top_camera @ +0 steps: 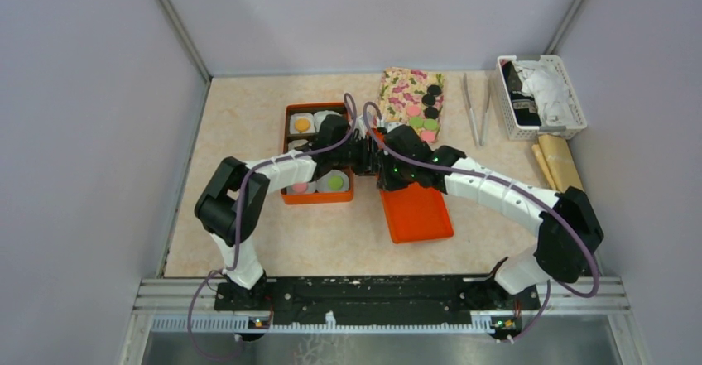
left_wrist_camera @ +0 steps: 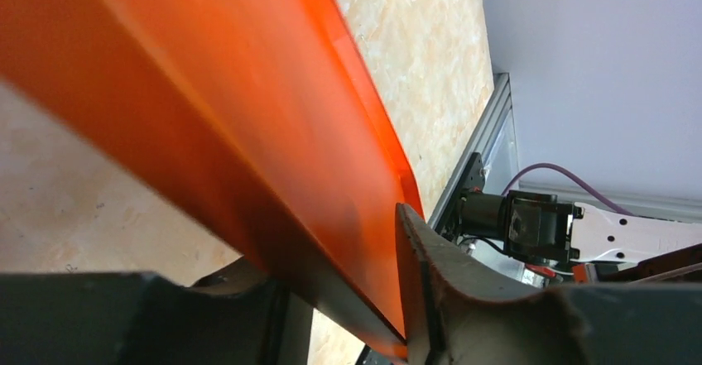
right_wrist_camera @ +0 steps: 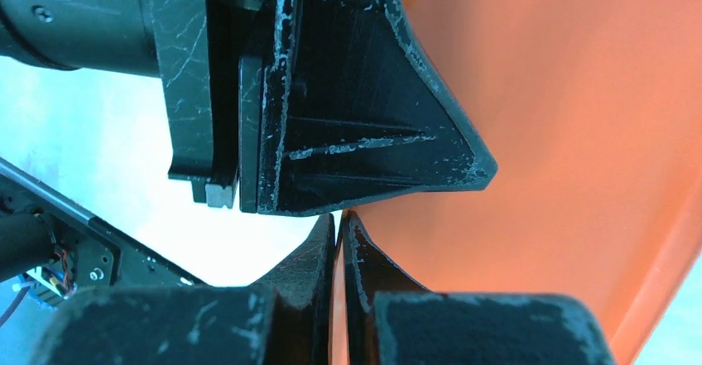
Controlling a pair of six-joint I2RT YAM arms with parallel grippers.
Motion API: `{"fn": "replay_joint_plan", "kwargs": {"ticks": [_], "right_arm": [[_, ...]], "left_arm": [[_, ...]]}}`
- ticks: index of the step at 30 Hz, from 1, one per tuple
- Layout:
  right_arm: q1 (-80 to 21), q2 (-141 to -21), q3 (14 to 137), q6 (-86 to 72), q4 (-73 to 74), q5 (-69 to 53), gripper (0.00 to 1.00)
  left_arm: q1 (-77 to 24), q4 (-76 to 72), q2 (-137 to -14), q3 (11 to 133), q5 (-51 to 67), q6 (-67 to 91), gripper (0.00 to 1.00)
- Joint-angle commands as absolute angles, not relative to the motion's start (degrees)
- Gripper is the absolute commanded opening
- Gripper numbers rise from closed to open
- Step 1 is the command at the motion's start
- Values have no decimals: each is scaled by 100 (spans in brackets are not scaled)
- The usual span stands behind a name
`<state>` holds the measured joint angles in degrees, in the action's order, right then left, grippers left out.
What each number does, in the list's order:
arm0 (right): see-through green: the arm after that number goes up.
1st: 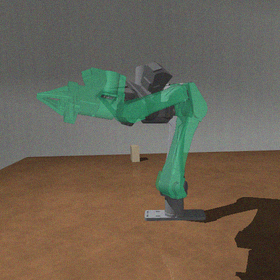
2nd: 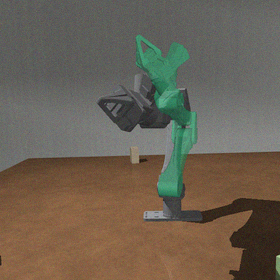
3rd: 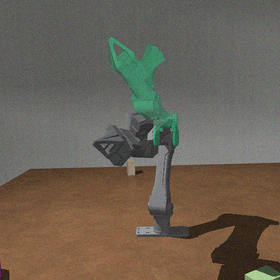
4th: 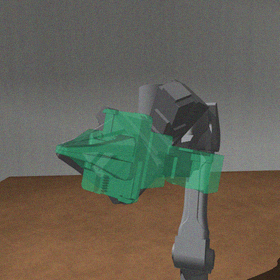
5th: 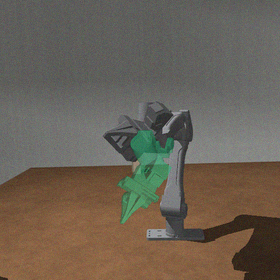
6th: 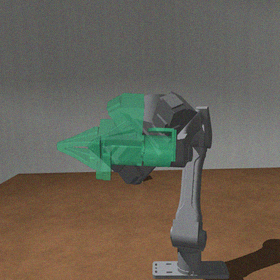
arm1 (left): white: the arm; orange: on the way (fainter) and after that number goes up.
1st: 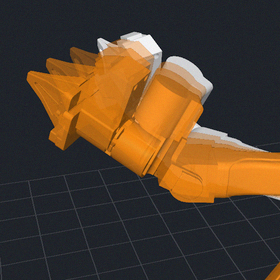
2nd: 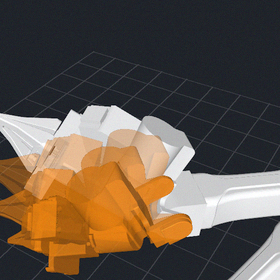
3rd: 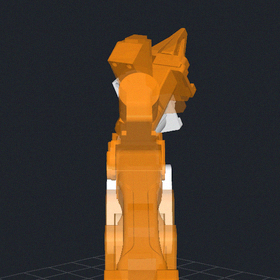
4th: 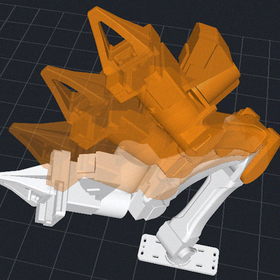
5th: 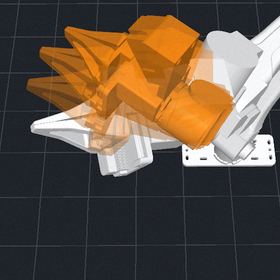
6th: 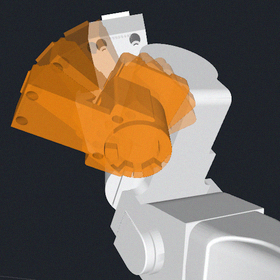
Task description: Pack the cookies
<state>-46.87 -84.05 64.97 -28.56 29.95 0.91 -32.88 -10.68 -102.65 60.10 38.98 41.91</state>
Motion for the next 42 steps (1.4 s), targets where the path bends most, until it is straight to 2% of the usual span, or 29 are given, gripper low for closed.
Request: {"fn": "replay_joint_plan", "kwargs": {"ticks": [1, 5, 7, 8, 9, 12, 17, 20, 29, 35, 42], "right_arm": [[-4790, -8537, 6883, -2661, 2562, 26, 0], [-4805, -8535, 6966, -2541, 2629, 101, 0], [-4835, -8481, 7067, -2426, 2772, 339, 0], [-4854, -8439, 7115, -2371, 2832, 472, 0], [-4872, -8401, 7149, -2283, 2893, 603, 2], [-4920, -8259, 7245, -2065, 3067, 964, 24], [-5112, -7877, 7244, -1694, 3245, 1616, 53], [-5299, -7588, 7176, -1457, 3286, 2023, 62], [-6113, -6862, 6606, -746, 3126, 2835, 63], [-6754, -6961, 6355, -488, 3032, 3746, 63], [-6956, -7319, 6128, 64, 2424, 4576, 63]], "left_arm": [[-3356, -1321, -10283, 6240, 3925, 4052, 39], [-3360, -1109, -10291, 6305, 3843, 3969, 21], [-3361, -832, -10295, 6444, 3738, 3869, 3], [-3360, -708, -10294, 6510, 3679, 3829, 0], [-3358, -613, -10283, 6572, 3614, 3805, 0], [-3355, -420, -10291, 6761, 3533, 3746, 0], [-3331, -105, -10344, 7154, 3443, 3714, 0], [-3267, 272, -10362, 7521, 3427, 3639, 0], [-2483, 1160, -10532, 8911, 4282, 4148, 0], [-1856, 497, -10747, 8861, 5580, 5283, 0], [-1506, 363, -10919, 8804, 6315, 5840, 0]]}}
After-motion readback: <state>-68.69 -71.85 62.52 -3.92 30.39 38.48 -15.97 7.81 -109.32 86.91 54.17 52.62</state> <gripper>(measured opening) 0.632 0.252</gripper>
